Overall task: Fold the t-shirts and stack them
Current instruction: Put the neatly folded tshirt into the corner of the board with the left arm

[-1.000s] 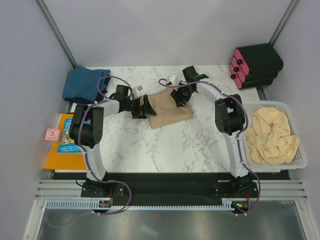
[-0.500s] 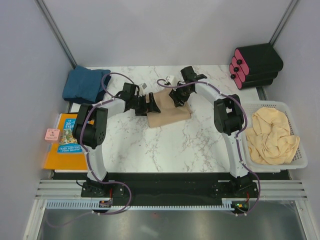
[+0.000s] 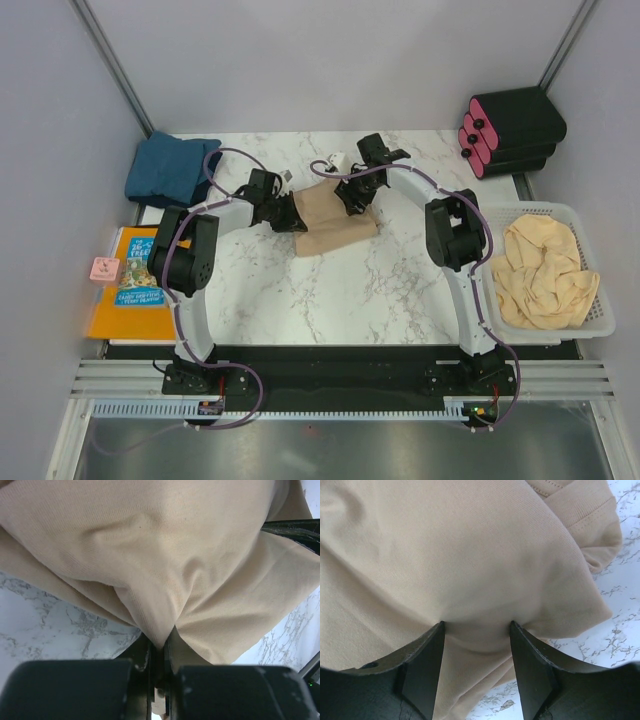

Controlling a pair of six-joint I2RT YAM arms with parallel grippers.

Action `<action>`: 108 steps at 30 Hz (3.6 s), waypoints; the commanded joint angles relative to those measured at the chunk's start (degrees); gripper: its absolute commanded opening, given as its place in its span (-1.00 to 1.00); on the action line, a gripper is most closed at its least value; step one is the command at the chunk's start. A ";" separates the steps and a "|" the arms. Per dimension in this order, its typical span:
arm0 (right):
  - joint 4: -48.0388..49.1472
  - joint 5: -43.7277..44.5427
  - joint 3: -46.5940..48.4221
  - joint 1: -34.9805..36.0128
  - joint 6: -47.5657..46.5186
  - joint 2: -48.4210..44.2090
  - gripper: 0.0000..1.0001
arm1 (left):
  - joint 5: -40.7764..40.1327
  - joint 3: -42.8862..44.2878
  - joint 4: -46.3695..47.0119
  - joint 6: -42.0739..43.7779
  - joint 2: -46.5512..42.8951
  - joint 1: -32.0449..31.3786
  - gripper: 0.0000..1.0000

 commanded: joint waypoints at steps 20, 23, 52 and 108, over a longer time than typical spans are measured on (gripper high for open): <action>-6.45 -1.43 0.66 -0.65 -2.08 -7.07 0.63 | -15.15 37.25 -26.75 33.90 13.66 0.91 -0.96; -6.10 -2.74 0.58 -2.67 -0.85 -9.71 0.79 | -15.59 38.48 -26.93 36.02 14.72 1.34 -0.96; -3.81 -0.72 -9.88 -9.62 0.12 -22.03 0.93 | -26.84 60.45 -34.66 51.22 23.42 10.13 -0.96; -2.93 -1.34 -15.07 -9.54 2.23 -25.37 0.91 | -43.89 69.51 -19.02 79.09 19.29 28.94 -0.96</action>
